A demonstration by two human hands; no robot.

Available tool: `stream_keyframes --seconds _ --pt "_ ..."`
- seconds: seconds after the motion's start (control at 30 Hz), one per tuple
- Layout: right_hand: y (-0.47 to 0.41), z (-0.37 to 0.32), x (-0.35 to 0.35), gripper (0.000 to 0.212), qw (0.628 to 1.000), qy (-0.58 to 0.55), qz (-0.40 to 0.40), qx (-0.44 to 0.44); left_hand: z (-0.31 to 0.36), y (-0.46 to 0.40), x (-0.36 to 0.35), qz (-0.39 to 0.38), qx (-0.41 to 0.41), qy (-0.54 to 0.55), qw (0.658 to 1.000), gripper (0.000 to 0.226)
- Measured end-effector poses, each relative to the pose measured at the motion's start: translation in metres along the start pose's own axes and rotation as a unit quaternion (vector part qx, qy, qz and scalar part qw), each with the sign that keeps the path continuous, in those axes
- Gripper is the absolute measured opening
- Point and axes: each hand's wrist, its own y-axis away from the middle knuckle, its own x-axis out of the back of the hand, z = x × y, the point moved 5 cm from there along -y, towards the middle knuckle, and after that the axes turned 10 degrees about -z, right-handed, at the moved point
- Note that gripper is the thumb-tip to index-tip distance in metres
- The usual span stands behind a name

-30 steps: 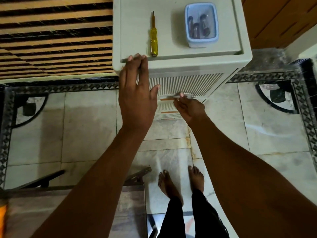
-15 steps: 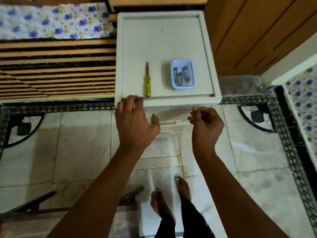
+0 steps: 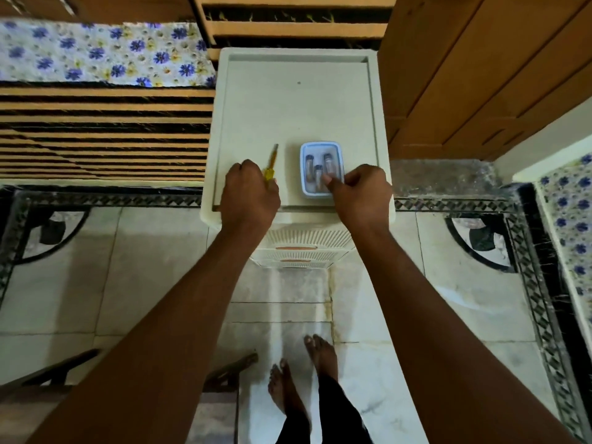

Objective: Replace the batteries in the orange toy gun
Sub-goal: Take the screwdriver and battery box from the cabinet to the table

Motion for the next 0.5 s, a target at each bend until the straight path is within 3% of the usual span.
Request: stream_keyframes --seconds 0.3,0.5 --pt "0.031 0.007 0.008 0.03 0.987 -0.13 -0.08 -0.043 -0.027 0.088 0.032 -0.002 0.141 0.228 0.963 0.022" --pt "0.115 -0.002 0.013 0.031 0.951 -0.276 -0.135 -0.047 -0.052 0.176 0.051 0.001 0.152 0.357 0.922 0.016"
